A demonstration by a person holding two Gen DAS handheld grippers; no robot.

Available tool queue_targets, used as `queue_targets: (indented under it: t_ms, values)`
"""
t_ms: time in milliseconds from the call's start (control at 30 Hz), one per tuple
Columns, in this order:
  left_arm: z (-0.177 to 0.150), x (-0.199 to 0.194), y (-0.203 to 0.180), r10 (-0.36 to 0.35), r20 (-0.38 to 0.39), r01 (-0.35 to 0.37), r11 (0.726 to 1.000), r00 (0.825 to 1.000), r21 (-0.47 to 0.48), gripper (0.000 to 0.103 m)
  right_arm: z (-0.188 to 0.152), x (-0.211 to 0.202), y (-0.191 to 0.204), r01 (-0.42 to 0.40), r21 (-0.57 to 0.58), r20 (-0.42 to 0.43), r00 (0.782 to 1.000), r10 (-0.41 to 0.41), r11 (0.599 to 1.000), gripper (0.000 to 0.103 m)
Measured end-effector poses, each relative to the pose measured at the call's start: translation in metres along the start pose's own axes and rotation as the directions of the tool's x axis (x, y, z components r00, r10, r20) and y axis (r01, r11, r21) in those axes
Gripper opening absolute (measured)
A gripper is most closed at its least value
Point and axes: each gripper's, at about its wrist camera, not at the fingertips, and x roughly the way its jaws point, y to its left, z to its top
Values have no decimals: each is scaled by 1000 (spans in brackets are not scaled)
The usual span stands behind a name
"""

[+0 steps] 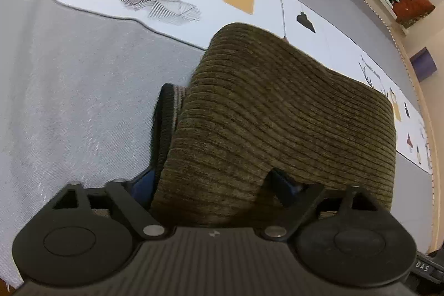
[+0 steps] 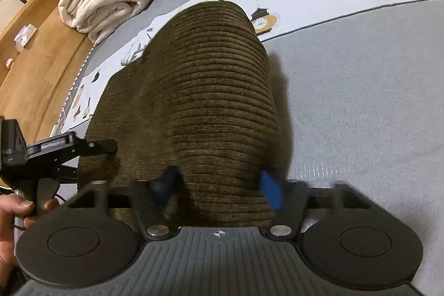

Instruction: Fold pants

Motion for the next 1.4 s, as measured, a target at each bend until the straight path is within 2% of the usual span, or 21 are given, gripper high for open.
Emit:
queue_targets:
  t_ms: [67,167,333,467,533,600,667,733,800,833,867,933,1000,1033,1067,1100,1133,1167,1200,1300,1400]
  values:
    - [1,0,-9,-16,17,16,1000,1000,2,75,5,-6,3,-6,-25,24,1000,7,1000,31]
    - [3,13,-27,-72,1,72,997,997,-28,69,18,-28,3,14,-39,95,995,-10,999,21]
    - [-3,43,-98,-189,-54,193,978,980,77,67,42,-65,-43,143,35,146,978,-146,989,17]
    - [-10,70,-150,-280,-102,292,947,955,134,66,54,-91,-88,285,79,164,941,-295,955,16]
    - [-14,78,-170,-301,-123,318,933,946,167,68,58,-104,-102,374,83,194,903,-383,924,15]
    - [-18,79,-180,-283,-108,299,933,953,198,69,57,-112,-113,453,98,215,860,-463,886,15]
    - [-18,73,-179,-229,-60,237,946,972,221,75,53,-114,-124,446,136,198,863,-465,885,16]
    - [-11,63,-171,-206,10,199,957,979,212,76,46,-120,-122,415,150,234,867,-440,897,16]
    - [-10,40,-161,-201,107,175,961,974,214,75,39,-130,-106,432,105,317,839,-442,896,16]
    - [-8,32,-159,-206,148,169,959,967,228,70,33,-137,-98,426,76,364,830,-423,901,16]
    - [-7,25,-158,-227,172,183,954,959,239,65,27,-141,-93,413,57,392,828,-401,909,16]
    - [-9,16,-157,-320,165,269,924,933,270,45,21,-144,-84,385,-11,401,847,-349,923,16]
    - [-21,12,-167,-373,140,308,887,917,344,31,22,-131,-84,383,-80,320,884,-340,920,16]
    - [-27,15,-175,-388,113,320,866,915,383,27,19,-121,-88,401,-94,260,894,-366,911,16]
    - [-33,20,-188,-383,82,317,852,920,417,27,15,-110,-94,432,-98,196,892,-408,896,16]
    - [-42,32,-197,-322,30,271,840,946,469,27,11,-103,-100,449,-96,153,889,-432,888,16]
    - [-48,45,-203,-233,11,195,838,972,509,16,7,-101,-103,452,-86,133,888,-439,888,16]
    - [-53,56,-207,-148,18,114,833,989,541,14,8,-102,-104,447,-71,130,891,-436,892,16]
    - [-56,59,-209,-123,37,82,828,992,555,14,10,-104,-103,443,-64,132,892,-432,894,15]
    - [-52,53,-210,-139,44,97,854,989,510,14,18,-116,-96,409,-58,192,900,-392,911,17]
    - [-52,44,-209,-144,73,89,865,987,495,17,43,-125,-90,394,-73,302,884,-356,916,23]
